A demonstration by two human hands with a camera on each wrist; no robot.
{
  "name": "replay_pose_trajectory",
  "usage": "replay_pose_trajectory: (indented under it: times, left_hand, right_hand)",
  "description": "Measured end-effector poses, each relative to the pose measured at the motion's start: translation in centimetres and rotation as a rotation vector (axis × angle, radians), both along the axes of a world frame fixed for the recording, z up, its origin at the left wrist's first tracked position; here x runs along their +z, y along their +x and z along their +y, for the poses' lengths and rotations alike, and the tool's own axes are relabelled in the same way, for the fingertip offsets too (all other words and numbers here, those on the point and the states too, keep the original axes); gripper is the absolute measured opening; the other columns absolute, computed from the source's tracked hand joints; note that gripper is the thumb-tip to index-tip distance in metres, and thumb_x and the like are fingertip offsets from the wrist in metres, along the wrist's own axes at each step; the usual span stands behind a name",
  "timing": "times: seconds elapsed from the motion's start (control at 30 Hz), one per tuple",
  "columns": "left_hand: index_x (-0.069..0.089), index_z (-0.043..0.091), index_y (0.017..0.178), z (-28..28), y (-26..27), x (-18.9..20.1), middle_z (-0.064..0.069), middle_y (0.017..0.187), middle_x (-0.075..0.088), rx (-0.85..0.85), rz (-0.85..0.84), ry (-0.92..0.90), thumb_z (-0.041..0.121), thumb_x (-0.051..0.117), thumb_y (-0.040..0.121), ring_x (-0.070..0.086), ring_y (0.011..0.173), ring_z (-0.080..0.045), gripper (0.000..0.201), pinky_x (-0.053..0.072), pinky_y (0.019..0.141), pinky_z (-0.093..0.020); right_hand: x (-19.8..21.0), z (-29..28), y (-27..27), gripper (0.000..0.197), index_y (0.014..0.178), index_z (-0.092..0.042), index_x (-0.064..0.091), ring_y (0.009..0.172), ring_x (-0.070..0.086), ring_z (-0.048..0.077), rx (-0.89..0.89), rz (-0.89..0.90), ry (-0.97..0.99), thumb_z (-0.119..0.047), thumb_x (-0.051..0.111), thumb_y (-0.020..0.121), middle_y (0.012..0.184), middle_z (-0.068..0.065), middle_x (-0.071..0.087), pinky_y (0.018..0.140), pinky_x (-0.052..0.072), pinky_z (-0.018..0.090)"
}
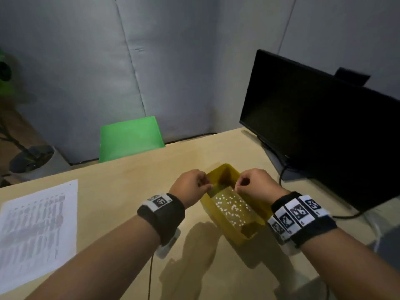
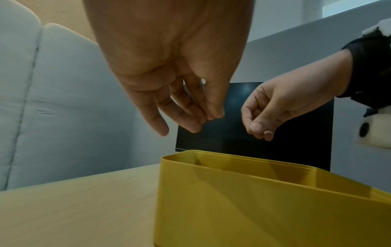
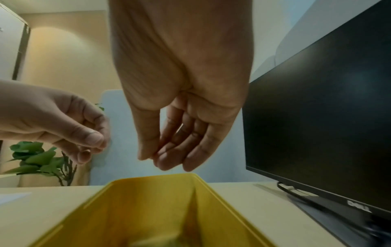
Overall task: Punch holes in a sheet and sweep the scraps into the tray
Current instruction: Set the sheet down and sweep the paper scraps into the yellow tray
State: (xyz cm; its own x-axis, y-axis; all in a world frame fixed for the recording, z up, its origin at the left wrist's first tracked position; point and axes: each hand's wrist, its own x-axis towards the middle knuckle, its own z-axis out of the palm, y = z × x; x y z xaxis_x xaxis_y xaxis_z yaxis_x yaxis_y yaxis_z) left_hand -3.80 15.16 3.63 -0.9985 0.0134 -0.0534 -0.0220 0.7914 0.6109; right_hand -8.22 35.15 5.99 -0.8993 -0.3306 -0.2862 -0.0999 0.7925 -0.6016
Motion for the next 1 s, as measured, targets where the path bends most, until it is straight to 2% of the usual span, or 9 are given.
replay_pose_trajectory:
  times: [0.1,0.23,0.37,0.53,0.7,0.9,1.0]
  left_hand:
    - [0.068,0.017,0.097,1.8,-1.2,-0.7,0.001,0.093,0.059,-0.053,-0.042,-0.055,0.031,0.059,0.090,0.056,0.086,-0.017,0.019,0.039,0.071,-0.027]
    - [0.067,0.020,0.108,3.4,-2.2,-1.7,-0.001,0.105,0.060,-0.198,-0.088,-0.239,0.034,0.050,0.094,0.057,0.092,-0.020,0.026,0.035,0.068,-0.027]
    - [0.064,0.022,0.113,4.3,-2.7,-2.2,0.002,0.110,0.056,-0.295,-0.115,-0.316,0.032,0.042,0.098,0.055,0.099,-0.017,0.029,0.035,0.072,-0.025]
    - [0.066,0.023,0.110,4.8,-3.4,-2.3,0.002,0.108,0.057,-0.325,-0.110,-0.394,0.032,0.043,0.097,0.056,0.097,-0.018,0.027,0.037,0.069,-0.026]
    - [0.071,0.023,0.098,4.7,-3.7,-2.2,0.000,0.105,0.061,-0.309,-0.125,-0.428,0.032,0.051,0.092,0.058,0.097,-0.020,0.023,0.048,0.072,-0.033]
    - [0.067,0.023,0.086,4.8,-3.5,-2.0,0.005,0.092,0.057,-0.267,-0.062,-0.386,0.034,0.061,0.087,0.058,0.086,-0.018,0.013,0.041,0.062,-0.027]
    - [0.066,0.023,0.087,4.8,-3.5,-1.7,0.009,0.087,0.048,-0.240,-0.011,-0.328,0.030,0.058,0.089,0.050,0.078,-0.012,0.011,0.027,0.053,-0.018]
  right_hand:
    - [-1.0,1.8,-0.3,0.006,0.085,-0.015,0.071,0.085,0.060,0.010,-0.006,-0.019,0.043,-0.014,0.065,0.086,0.087,-0.002,0.068,0.077,0.044,0.026]
    - [-2.5,2.8,-0.7,0.007,0.088,-0.012,0.071,0.088,0.061,0.014,0.007,-0.057,0.086,-0.013,0.064,0.086,0.090,0.001,0.068,0.081,0.047,0.028]
    - [-3.6,2.6,-1.1,0.011,0.093,-0.014,0.074,0.096,0.061,0.017,0.041,-0.083,0.117,-0.018,0.064,0.088,0.098,0.001,0.069,0.089,0.047,0.030]
    - [-4.4,2.4,-1.5,0.019,0.104,-0.015,0.073,0.105,0.061,0.020,0.061,-0.098,0.147,-0.020,0.058,0.093,0.110,0.003,0.069,0.095,0.048,0.034]
    - [-4.3,2.4,-1.5,0.015,0.099,-0.015,0.075,0.102,0.062,0.018,0.074,-0.079,0.135,-0.020,0.064,0.089,0.105,0.002,0.071,0.093,0.049,0.031]
    - [-3.7,2.7,-1.1,0.008,0.088,-0.012,0.071,0.091,0.064,0.015,0.059,-0.034,0.073,-0.018,0.071,0.083,0.090,0.000,0.071,0.090,0.053,0.035]
    - [-3.0,2.8,-1.1,0.008,0.088,-0.010,0.071,0.090,0.064,0.015,0.052,-0.017,0.050,-0.017,0.070,0.084,0.090,0.002,0.071,0.088,0.052,0.033]
